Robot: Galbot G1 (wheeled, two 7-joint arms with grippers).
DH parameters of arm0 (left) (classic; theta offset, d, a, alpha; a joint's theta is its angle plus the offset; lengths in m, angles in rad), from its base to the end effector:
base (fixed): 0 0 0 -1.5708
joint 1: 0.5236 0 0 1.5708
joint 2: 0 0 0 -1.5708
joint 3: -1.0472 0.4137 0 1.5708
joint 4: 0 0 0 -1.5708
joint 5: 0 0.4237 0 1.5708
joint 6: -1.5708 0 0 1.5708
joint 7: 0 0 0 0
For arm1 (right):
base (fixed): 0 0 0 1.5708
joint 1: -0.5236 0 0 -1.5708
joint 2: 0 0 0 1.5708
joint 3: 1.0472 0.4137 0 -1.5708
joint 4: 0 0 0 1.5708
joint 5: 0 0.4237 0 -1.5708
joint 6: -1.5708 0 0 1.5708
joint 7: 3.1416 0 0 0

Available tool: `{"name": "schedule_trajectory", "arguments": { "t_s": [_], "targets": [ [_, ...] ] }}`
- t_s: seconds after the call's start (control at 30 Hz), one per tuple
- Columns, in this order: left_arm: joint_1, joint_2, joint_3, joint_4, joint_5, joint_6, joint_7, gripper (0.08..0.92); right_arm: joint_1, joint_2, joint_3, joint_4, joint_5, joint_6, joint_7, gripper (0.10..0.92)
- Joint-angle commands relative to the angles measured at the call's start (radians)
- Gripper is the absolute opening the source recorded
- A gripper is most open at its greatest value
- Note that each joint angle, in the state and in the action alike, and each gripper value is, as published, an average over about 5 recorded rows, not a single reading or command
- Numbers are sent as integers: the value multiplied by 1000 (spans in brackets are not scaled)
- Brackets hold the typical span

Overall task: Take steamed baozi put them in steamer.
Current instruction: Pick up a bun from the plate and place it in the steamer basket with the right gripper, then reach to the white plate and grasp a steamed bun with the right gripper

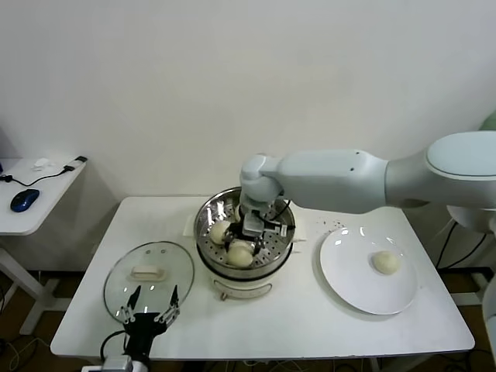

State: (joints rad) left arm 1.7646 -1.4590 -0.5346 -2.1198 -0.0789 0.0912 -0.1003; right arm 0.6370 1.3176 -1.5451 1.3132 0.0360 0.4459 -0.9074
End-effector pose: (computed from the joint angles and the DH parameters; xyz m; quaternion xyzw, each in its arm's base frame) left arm 0.1468 0.0254 -0.3815 0.0248 -0.9911 -0.0167 0.1294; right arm 0.6135 0.2178 -0.1271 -0.7011 0.1060 -0.7043 0.0341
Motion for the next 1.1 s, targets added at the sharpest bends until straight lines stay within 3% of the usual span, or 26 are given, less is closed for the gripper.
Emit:
{"name": "schedule_trajectory", "arguments": {
  "t_s": [0.03,0.17,0.3,0.4,0.5,0.63,0.8,1.1],
  "targets": [
    [0,1,0,-3,-1,0,-1,823,-13,10,10,-31,13,26,12,809],
    [3,2,0,-7,-1,-1,0,823,95,-43,15,-27,121,33,-52,822],
    [5,3,3,-11,0,-1,1,823,243,-132,-48,-66,327,13,-155,823],
    [7,3,4,-14,0,-2,2,823,359,-224,-181,-101,496,-66,-222,823],
    [8,5,4,-16,0,-5,2,823,447,-339,-314,-104,560,-210,-248,823],
    [5,2,5,-16,-1,-6,2,823,462,-524,-431,-63,529,-402,-213,823],
    [3,-8,6,-14,2,-5,5,823,286,-702,-387,-80,397,-499,-188,823],
    [16,-28,8,-11,27,-6,8,823,-214,-778,68,-212,202,-552,-153,823]
  ]
}}
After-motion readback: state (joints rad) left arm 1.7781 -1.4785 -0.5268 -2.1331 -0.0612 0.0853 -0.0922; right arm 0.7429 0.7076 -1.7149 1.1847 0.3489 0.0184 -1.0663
